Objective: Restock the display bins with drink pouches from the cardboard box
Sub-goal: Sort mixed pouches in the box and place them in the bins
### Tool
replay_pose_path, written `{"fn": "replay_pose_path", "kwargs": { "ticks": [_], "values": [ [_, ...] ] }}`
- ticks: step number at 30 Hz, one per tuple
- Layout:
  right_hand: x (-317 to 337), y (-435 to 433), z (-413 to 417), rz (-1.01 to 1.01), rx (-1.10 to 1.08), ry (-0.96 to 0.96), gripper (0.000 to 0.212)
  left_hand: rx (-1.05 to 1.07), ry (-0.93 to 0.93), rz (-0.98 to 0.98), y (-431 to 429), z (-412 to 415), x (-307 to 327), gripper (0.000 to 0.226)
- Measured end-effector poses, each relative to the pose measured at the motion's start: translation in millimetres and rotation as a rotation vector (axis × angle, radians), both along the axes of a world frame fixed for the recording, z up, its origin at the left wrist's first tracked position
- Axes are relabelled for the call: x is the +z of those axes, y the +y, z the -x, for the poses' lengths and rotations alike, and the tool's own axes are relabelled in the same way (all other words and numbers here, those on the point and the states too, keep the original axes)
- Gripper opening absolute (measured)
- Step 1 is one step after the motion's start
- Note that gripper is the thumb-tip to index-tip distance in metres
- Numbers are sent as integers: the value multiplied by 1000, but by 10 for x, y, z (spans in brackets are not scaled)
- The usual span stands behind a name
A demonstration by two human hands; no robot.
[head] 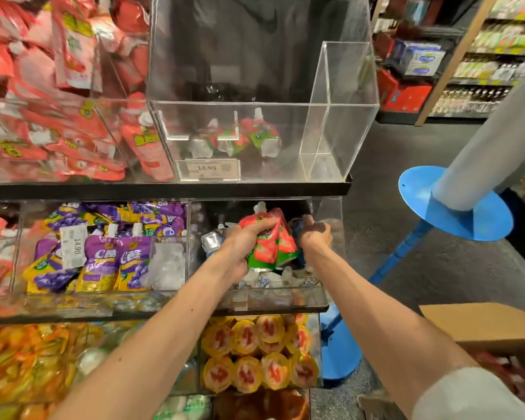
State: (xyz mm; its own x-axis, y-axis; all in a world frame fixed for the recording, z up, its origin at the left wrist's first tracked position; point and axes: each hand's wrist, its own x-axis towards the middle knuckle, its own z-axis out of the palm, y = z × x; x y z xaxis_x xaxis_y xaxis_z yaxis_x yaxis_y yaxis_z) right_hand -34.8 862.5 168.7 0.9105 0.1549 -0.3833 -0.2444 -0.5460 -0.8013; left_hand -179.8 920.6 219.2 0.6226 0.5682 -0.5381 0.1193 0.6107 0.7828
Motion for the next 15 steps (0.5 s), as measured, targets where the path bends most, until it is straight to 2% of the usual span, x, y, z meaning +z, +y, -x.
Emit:
{"fn": "replay_pose_path", "kwargs": {
  "ticks": [6,8,9,11,12,14,15],
  "values": [
    [103,-209,131,411,549,-484,44,-12,21,-3,6,28,71,67],
    [263,-225,198,545,614,-586,46,-34,25,15,3,59,91,71],
    [330,-231,241,538,629,-583,44,-54,12,27,8,84,96,70],
    [515,-304,395,350,627,-423,43,-98,-35,52,-3,184,152,61],
    [627,-376,507,179,604,-254,53,-123,-67,51,-9,244,172,60],
    [811,-524,761,-152,517,216,74,-127,-85,-15,-72,365,238,55],
    [885,-602,912,-276,547,369,75,-102,-73,-69,-121,419,271,49]
  ]
}}
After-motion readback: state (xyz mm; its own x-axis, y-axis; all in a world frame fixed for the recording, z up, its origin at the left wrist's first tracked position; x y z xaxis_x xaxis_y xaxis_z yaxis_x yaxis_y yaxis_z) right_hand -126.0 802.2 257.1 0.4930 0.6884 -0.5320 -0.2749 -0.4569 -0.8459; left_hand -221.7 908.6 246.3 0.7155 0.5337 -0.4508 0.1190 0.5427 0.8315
